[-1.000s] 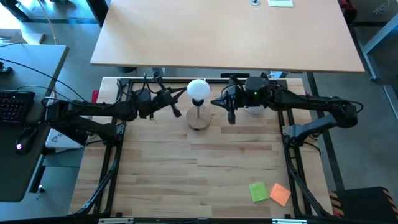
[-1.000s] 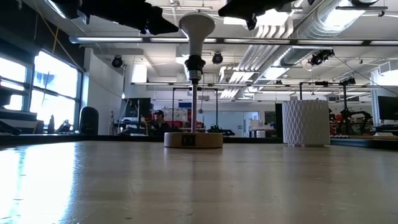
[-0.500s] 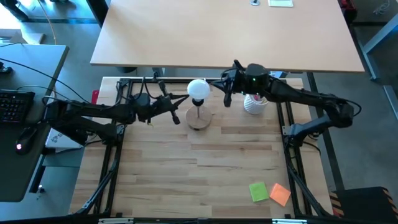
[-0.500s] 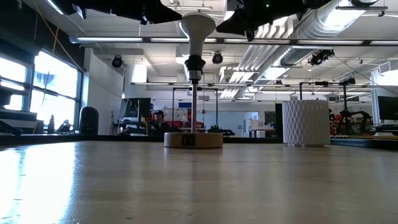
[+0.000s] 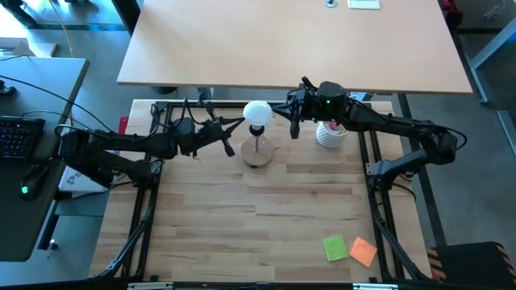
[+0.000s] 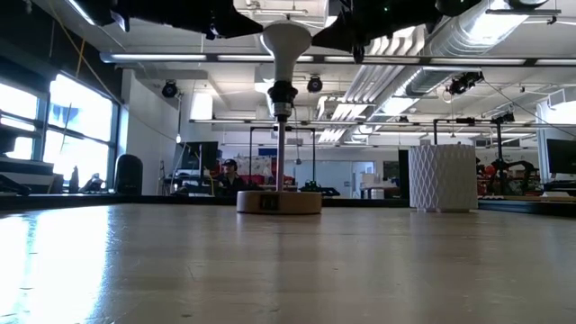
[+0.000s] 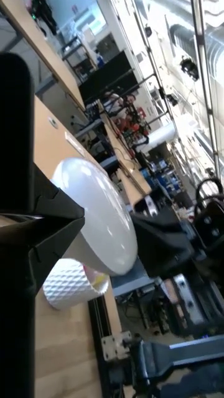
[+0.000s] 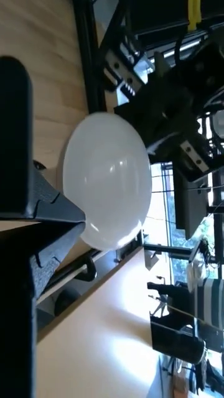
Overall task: Screw lightbulb
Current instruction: Insert the lightbulb into the lamp
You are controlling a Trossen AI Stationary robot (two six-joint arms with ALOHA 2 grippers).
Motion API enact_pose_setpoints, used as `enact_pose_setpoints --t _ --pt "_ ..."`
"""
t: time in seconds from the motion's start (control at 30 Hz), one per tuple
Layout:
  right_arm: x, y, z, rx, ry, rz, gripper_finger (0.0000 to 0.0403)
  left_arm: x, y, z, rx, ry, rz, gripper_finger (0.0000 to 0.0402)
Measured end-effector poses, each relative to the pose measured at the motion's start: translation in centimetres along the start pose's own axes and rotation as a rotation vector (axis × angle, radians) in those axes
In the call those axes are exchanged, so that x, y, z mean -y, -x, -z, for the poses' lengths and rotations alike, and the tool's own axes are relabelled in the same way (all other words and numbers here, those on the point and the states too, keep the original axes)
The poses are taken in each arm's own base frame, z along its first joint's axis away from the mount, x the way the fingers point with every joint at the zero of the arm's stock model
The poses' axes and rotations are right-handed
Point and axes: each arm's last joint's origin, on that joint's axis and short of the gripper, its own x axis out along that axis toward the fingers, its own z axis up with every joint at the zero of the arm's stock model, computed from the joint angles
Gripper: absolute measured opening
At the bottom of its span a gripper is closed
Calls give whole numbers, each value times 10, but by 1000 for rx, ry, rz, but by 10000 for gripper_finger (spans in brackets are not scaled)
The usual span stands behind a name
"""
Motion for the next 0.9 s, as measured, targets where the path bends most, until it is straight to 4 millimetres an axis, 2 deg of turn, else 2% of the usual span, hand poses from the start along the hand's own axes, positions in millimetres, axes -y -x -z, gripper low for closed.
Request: enact_pose_setpoints --t 0.3,0.57,0.77,0.9 --pt "-20 -1 0 -13 -9 -112 0 -10 -6 8 -27 15 -57 0" --pt "-38 -4 -3 11 25 -153 0 -9 -16 16 1 39 -21 0" --pt "-42 -2 -2 3 54 -215 0 -9 -12 17 -43 -19 -24 0" --pt "-44 9 -9 23 80 -236 0 -16 -4 9 -42 -11 -55 0"
